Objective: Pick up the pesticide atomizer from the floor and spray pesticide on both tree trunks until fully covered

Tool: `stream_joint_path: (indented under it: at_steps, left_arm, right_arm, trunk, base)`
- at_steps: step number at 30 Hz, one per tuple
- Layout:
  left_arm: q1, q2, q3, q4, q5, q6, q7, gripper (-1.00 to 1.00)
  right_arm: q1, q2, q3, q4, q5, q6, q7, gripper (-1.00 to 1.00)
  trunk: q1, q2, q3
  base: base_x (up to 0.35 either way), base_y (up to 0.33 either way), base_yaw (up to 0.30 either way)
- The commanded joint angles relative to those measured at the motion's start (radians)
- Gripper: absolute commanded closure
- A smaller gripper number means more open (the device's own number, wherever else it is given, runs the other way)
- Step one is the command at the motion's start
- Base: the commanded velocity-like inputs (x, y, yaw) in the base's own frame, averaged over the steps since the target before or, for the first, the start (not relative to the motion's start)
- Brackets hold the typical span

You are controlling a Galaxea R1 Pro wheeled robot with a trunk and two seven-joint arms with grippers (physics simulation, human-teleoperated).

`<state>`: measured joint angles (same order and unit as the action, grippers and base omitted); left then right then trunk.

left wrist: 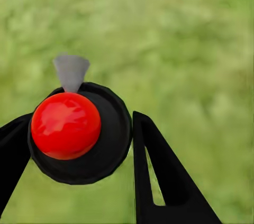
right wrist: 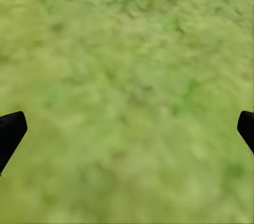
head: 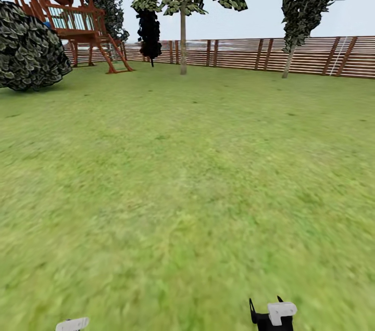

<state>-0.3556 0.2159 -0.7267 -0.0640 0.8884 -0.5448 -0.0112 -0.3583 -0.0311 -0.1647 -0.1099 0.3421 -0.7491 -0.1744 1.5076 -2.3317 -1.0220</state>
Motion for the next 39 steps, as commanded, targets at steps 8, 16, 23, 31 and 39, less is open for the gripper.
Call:
stream_joint_path:
  at_steps: [8, 16, 23, 31, 39]
  left_arm:
    - [0.0, 0.0, -0.008, 0.0, 0.01, -0.002, -0.001, 1.0]
    - [0.0, 0.0, -0.008, 0.0, 0.01, -0.003, -0.001, 1.0]
    - [0.0, 0.0, -0.008, 0.0, 0.01, -0.003, -0.001, 1.0]
    - [0.0, -0.001, -0.008, 0.0, 0.01, -0.004, -0.001, 1.0]
    - [0.0, -0.001, -0.008, 0.0, 0.01, -0.003, -0.001, 1.0]
  right_arm:
    - [-0.001, 0.0, -0.006, 0.001, 0.011, -0.003, -0.005, -1.0]
    - [-0.001, 0.0, -0.006, 0.001, 0.011, -0.003, -0.005, -1.0]
    - [-0.001, 0.0, -0.006, 0.001, 0.011, -0.003, -0.005, -1.0]
    - [-0.001, -0.001, -0.006, 0.001, 0.011, -0.003, -0.005, -1.0]
    - [-0.001, -0.001, -0.006, 0.001, 0.012, -0.003, -0.005, -1.0]
  trunk:
    - [0.0, 0.0, -0.001]
    - [0.0, 0.0, -0.001]
    - [0.0, 0.0, -0.001]
    - [0.0, 0.0, -0.001]
    - [0.0, 0.0, -0.001]
  base:
    - [0.338, 0.0, 0.0]
    - [0.338, 0.0, 0.0]
    - [0.338, 0.0, 0.0]
    - [0.338, 0.0, 0.0]
    - [0.338, 0.0, 0.0]
